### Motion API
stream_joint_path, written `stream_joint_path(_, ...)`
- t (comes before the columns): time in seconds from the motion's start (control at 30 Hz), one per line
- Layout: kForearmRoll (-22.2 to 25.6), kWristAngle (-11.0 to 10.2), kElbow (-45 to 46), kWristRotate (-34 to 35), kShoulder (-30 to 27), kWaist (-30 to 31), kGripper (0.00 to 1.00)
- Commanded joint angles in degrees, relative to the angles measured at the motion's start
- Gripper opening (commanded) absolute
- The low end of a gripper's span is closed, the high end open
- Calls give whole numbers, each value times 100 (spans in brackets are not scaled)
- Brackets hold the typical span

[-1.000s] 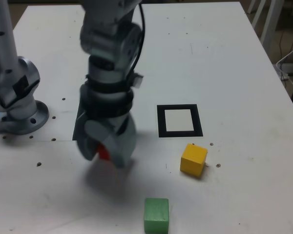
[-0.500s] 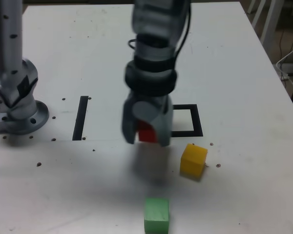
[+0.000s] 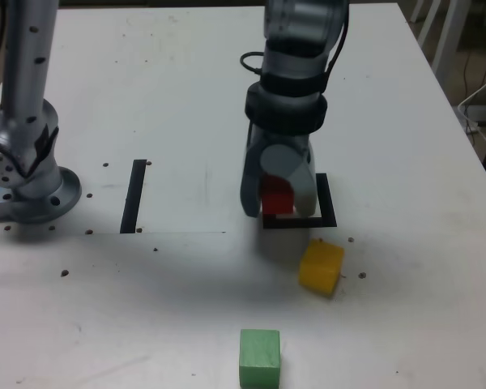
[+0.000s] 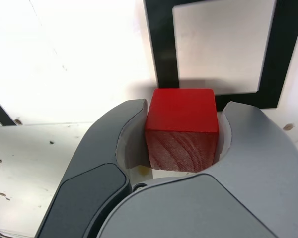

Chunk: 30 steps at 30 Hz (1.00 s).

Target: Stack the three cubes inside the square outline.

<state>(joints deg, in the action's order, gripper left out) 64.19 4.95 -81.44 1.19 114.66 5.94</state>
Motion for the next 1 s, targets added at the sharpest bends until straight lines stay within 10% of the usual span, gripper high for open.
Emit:
stream_joint_path(0.0,21,18,-65,-60,76,-78,33)
stream_joint_path(0.97,14,254,-403,-550,587,-645,33)
